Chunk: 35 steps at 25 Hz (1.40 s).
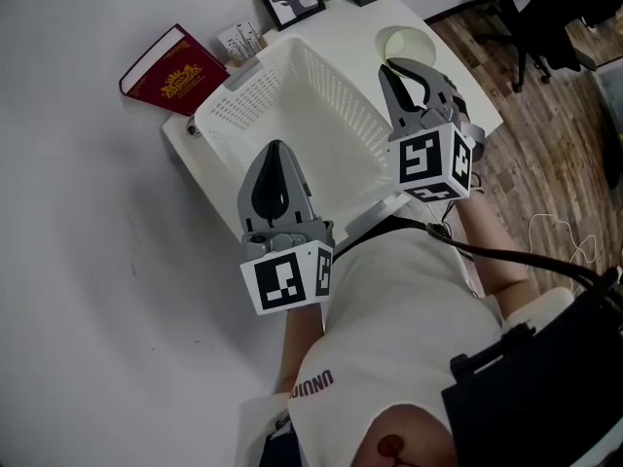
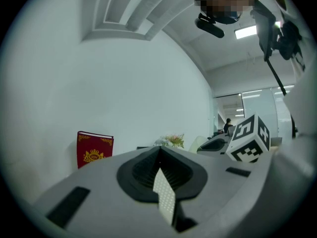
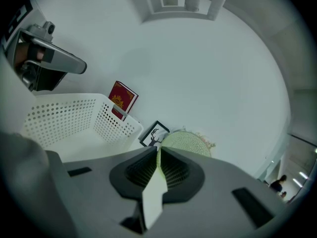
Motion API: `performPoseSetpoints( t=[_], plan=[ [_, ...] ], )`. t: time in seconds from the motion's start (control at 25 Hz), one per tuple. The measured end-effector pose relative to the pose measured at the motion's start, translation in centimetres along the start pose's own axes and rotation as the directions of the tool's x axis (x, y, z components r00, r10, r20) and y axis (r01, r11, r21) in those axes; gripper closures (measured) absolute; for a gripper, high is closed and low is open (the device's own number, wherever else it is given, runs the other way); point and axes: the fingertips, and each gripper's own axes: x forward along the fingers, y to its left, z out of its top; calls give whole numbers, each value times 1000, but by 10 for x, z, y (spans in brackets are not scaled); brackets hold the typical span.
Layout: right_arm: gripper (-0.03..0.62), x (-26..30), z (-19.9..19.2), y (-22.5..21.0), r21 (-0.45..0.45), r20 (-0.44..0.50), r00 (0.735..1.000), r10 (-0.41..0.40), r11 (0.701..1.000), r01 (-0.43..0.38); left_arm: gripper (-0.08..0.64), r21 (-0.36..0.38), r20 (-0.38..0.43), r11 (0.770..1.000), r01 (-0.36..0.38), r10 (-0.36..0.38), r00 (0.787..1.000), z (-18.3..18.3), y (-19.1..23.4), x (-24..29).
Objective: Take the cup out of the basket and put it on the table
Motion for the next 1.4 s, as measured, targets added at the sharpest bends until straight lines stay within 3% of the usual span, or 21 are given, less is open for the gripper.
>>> performPoseSetpoints(
  t=[0.96, 1.4],
  plan=[
    [554, -5, -61, -19, 102, -139, 990, -10, 995, 24, 549, 9, -34, 999, 34, -33, 999, -1, -17, 6],
    [554, -2, -104, -5, 165, -233, 971, 55, 986, -16, 549, 23, -45, 998, 53, -52, 998, -5, -22, 10]
  ],
)
